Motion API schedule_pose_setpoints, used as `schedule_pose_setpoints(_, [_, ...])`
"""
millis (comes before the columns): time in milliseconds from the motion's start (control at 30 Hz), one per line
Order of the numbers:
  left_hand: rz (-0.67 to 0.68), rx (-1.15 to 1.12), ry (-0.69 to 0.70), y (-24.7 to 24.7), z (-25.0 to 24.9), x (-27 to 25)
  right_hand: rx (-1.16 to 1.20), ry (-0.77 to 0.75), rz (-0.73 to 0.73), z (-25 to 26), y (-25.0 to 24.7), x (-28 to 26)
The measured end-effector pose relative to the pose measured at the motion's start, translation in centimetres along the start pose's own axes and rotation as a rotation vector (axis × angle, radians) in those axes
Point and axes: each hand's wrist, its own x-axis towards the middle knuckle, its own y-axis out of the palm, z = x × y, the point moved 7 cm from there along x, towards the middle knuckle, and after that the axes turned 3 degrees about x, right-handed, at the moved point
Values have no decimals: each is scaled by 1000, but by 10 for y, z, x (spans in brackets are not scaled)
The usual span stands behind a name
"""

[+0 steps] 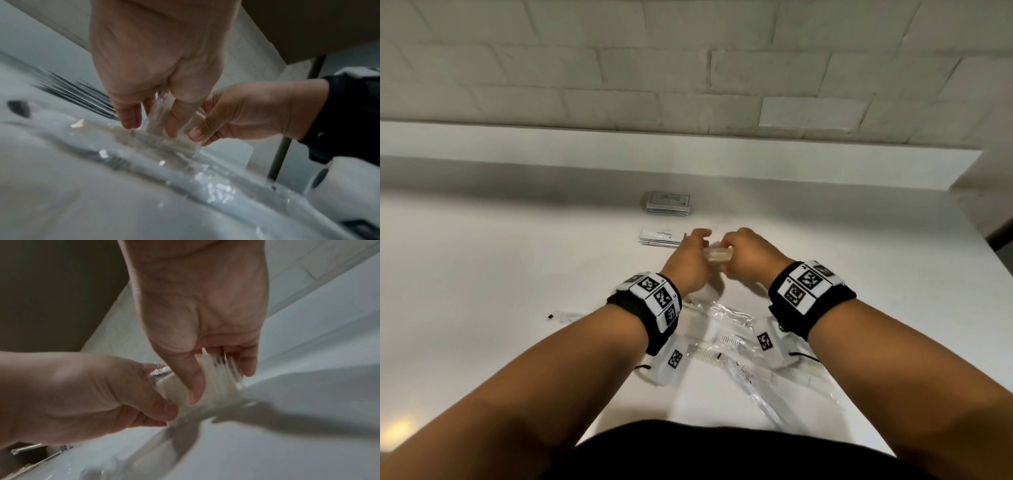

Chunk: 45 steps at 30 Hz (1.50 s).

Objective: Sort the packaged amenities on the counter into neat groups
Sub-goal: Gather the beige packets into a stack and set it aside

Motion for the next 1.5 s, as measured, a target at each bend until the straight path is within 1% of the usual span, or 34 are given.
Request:
schedule_pose_setpoints(67, [-12,114,54,3,0,-1,146,23,25,-11,10,0])
schedule_pose_setpoints(133, [-51,147,73,4,0,0,333,62,-3,-23,11,1])
schedule_pose_setpoints(233, [-66,81,62,6,1,4,533,111,-71,-38,5,0])
schedule_pose_setpoints(333, [-90,-2,77,9,1,7,736,116,-39,-40,11,-3])
schedule_pose_setpoints(367, [-88,-13,80,12,0,8,781,108,-32,-39,14,-4])
schedule_pose_setpoints(400, [-83,-14,78,14,0,8,776,103,-31,-37,18,-4])
schedule_pose_setpoints(500, [-58,5,98,22,-2,8,605,66,-71,-32,23,-1])
schedule_pose_setpoints(567, [-47,-24,118,26,0,10,413,37,-131,-31,19,0])
schedule_pose_setpoints(633, [-62,-60,126,25,0,9,250,7,-145,-30,16,-1])
schedule_pose_setpoints(700, [-74,-61,141,23,-1,6,266,-26,-134,-29,16,-4])
schedule_pose_setpoints(767, [-69,-45,159,23,-2,3,382,-40,-124,-31,17,-7])
schedule_pose_setpoints(833, [-59,-61,169,25,-2,2,395,-9,-131,-35,18,-8])
schedule_pose_setpoints(900, [-36,-97,180,26,-5,2,252,32,-140,-37,18,-9])
schedule_pose_setpoints(967, [-24,-113,182,27,-8,2,145,31,-123,-34,16,-10])
schedule_pose_setpoints(1100, [-79,-124,189,23,-7,2,57,-28,-104,-28,10,-14])
schedule_pose_setpoints(1200, [-10,-78,184,32,-1,7,-49,-41,-49,-27,11,-17])
schedule_pose_setpoints(1300, [-22,-67,178,40,7,16,-100,-59,-41,-22,9,-19])
schedule_pose_setpoints(1433, [51,-45,134,42,7,13,-205,-135,-33,-12,8,-24])
schedule_pose_setpoints(1500, [40,-82,136,37,0,8,-227,-106,-11,-11,6,-23])
